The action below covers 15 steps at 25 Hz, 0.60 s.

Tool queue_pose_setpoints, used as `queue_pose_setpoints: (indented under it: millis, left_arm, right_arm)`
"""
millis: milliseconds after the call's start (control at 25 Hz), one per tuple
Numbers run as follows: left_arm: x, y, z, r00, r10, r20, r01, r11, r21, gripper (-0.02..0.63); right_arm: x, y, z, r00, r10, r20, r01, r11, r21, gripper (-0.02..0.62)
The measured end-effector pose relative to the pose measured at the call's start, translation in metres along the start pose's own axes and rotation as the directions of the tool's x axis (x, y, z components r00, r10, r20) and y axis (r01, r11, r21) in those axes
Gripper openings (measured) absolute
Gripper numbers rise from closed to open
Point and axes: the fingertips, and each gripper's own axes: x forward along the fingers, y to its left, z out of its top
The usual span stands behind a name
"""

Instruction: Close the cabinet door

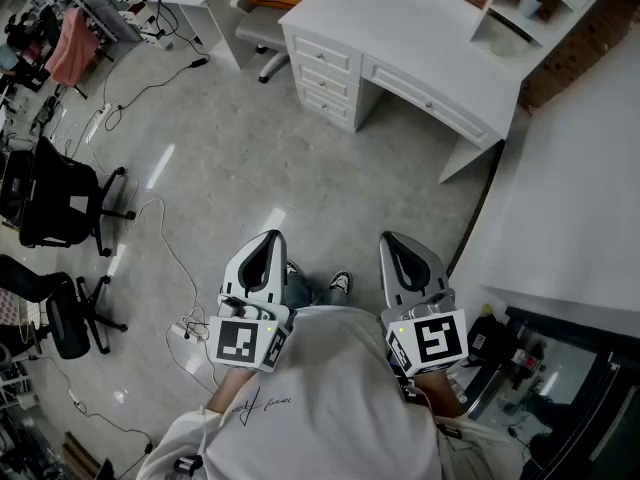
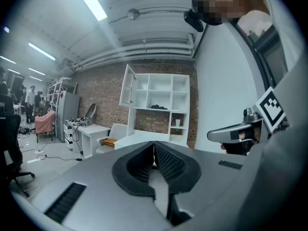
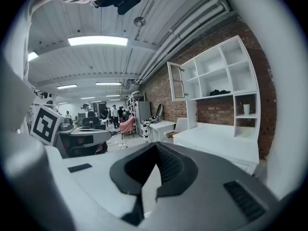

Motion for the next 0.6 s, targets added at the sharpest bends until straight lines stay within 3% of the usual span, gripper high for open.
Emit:
queue_pose_setpoints:
  millis: [360, 600]
  left_arm:
    - [0.016, 0.026, -0.002, 0.999, 0.043, -0.002, -0.043, 0.998, -0.035, 0.015]
    - [0.042, 0.061, 0.003, 0.999, 0.052, 0.007, -0.051, 0.998, -0.037, 0.015]
  right_arm:
    - [0.032, -0.003, 0.001, 0.999, 0.028, -0.03, -0.029, 1.0, -0.007, 0.021]
    - [0.067, -0.009, 0.023, 0.999, 0.033, 0.018, -0.034, 0.999, 0.043, 0.023]
